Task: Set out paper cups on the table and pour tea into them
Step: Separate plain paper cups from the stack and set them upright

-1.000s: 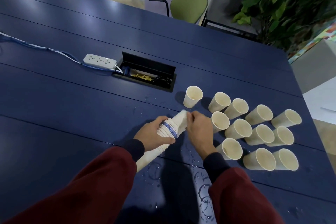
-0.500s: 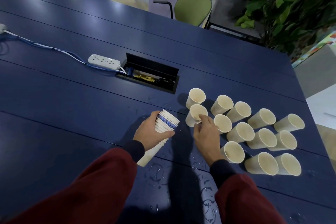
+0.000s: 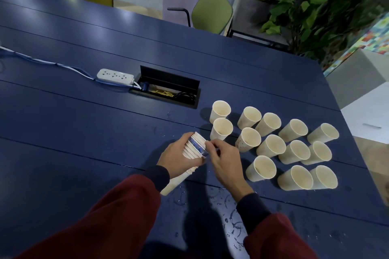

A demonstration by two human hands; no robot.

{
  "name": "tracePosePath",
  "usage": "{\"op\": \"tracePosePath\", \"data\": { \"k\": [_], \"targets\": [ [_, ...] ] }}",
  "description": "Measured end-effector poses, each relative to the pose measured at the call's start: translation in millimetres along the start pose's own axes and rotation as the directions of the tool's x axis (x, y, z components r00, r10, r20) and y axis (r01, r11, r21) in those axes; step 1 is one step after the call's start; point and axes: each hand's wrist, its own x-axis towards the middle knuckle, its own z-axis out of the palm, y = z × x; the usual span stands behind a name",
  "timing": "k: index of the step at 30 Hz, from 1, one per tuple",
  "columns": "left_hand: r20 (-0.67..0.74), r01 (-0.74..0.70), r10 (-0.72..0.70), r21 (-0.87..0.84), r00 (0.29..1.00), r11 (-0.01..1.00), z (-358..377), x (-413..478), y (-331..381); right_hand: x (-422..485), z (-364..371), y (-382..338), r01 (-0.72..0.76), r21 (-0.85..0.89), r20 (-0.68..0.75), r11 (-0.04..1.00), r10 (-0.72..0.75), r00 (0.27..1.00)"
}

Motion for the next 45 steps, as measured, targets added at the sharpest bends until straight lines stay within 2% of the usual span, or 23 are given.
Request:
{"op": "tracePosePath", "data": {
  "k": [5,10,13,16,22,24,26,28,31,33,39,42,43,45],
  "targets": [
    [0.018,-0.030,0.029,0.052,0.999,0.998,2.9,-10.2,3.3,-8.2,-1.2,-4.5,-0.052,-0.007,-0.045,0.999,0.052,0.998],
    [0.039,-0.090,0.082,0.294,0.996,0.952,-0.9,-16.0,5.0,-11.3,-4.4,3.4,-0.234,0.156,-0.221,0.960,0.265,0.938],
    [0.027,-0.038,0.033,0.224,0.999,0.974,-3.7,-16.8,-5.9,-6.2,-16.7,14.0,-0.252,0.106,-0.326,0.962,0.273,0.905],
    [0.000,0.012,-0.013,0.147,1.000,0.989,-4.5,-13.7,-12.2,-3.9,-22.0,23.4,-0.233,-0.003,-0.290,0.972,0.222,0.931],
    [0.035,0.000,-0.004,0.105,0.999,0.994,1.3,-6.4,-8.3,-9.5,-14.4,32.2,-0.252,0.051,-0.239,0.966,0.257,0.937],
    [-0.032,0.019,-0.017,0.065,0.999,0.998,2.0,-5.6,-11.1,-8.7,-17.4,31.2,-0.259,0.067,-0.256,0.964,0.267,0.929],
    [-0.170,0.024,-0.024,-0.004,0.985,1.000,-1.8,-4.3,-13.6,-8.1,-21.9,30.0,-0.268,0.120,-0.272,0.956,0.291,0.917],
    [-0.304,-0.013,-0.010,-0.075,0.953,0.997,-9.8,-1.0,-10.4,-7.7,-25.0,29.2,-0.279,0.194,-0.276,0.941,0.325,0.905],
    [-0.428,-0.067,0.008,-0.124,0.904,0.990,-25.7,7.3,1.3,-7.4,-25.9,28.2,-0.288,0.278,-0.265,0.916,0.361,0.894],
    [-0.454,-0.066,0.005,-0.118,0.891,0.991,-33.4,13.7,4.8,-6.9,-23.7,27.5,-0.286,0.291,-0.257,0.913,0.362,0.896],
    [-0.349,-0.013,-0.005,-0.049,0.937,0.999,-37.1,21.3,5.5,-5.6,-20.6,24.1,-0.292,0.326,-0.216,0.899,0.371,0.903],
    [-0.369,0.011,-0.016,-0.016,0.929,1.000,-31.8,16.1,16.7,-5.4,-23.4,23.3,-0.288,0.309,-0.218,0.907,0.362,0.906],
    [-0.410,-0.006,0.010,0.011,0.912,1.000,-29.2,12.0,24.1,-5.6,-23.9,23.3,-0.282,0.309,-0.217,0.908,0.356,0.909],
    [-0.492,-0.165,0.208,0.130,0.846,0.978,-21.0,3.6,37.9,-6.5,-24.1,24.0,-0.276,0.313,-0.214,0.909,0.350,0.912]
  ]
}}
